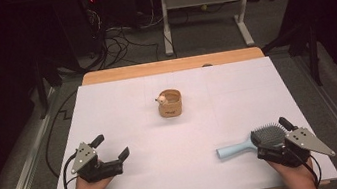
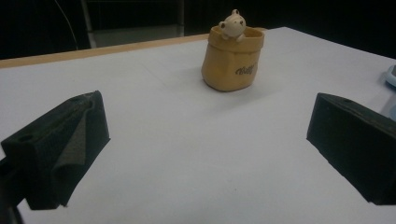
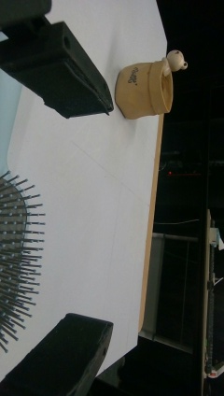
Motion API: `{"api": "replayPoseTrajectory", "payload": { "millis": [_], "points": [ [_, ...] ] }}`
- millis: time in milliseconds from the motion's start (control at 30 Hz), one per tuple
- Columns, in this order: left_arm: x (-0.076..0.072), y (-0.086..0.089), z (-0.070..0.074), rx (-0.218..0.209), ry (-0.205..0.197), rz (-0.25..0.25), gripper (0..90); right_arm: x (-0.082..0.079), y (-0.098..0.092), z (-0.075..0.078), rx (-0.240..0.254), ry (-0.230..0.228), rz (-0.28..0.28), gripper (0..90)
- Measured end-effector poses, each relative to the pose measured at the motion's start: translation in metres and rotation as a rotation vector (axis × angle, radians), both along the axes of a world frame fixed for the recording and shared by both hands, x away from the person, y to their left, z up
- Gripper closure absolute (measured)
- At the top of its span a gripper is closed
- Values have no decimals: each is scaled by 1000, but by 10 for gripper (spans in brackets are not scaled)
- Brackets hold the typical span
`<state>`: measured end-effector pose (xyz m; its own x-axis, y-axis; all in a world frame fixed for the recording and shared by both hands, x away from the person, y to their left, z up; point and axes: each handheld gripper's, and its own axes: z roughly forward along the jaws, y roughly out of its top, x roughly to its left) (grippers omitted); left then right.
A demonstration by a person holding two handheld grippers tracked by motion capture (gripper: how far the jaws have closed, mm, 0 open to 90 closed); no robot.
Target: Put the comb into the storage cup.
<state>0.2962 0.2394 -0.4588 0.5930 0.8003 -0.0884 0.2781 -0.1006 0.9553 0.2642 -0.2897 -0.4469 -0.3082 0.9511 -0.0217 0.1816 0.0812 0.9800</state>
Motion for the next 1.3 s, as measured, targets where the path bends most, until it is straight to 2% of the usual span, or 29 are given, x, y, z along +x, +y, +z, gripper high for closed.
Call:
{"api": "replayPoseTrajectory", "payload": {
  "millis": [67,233,400,633,767,833,1033,1233,1300],
  "points": [
    [1,0,0,-18,-3,-1,1,0,0,-1,-3,2,2,3],
    [1,-3,-1,13,-3,-7,1,-1,-4,-1,1,-1,1,3],
    [0,-3,-1,12,-8,-6,1,-1,-3,0,2,-9,6,3],
    [1,-2,-2,3,-10,-3,1,2,-4,-1,-2,6,8,3],
    [0,-2,-4,19,-7,-9,1,1,-4,0,2,6,7,3],
    [0,-1,-4,7,0,-9,1,0,-3,0,0,8,8,3],
    [-3,-1,0,10,-40,-4,1,0,-1,1,-4,5,15,8],
    [-4,-2,-1,8,-36,-9,1,0,-1,2,-5,3,17,33],
    [-5,-3,-1,22,-40,-9,1,0,-2,1,-1,10,11,70]
  ]
}}
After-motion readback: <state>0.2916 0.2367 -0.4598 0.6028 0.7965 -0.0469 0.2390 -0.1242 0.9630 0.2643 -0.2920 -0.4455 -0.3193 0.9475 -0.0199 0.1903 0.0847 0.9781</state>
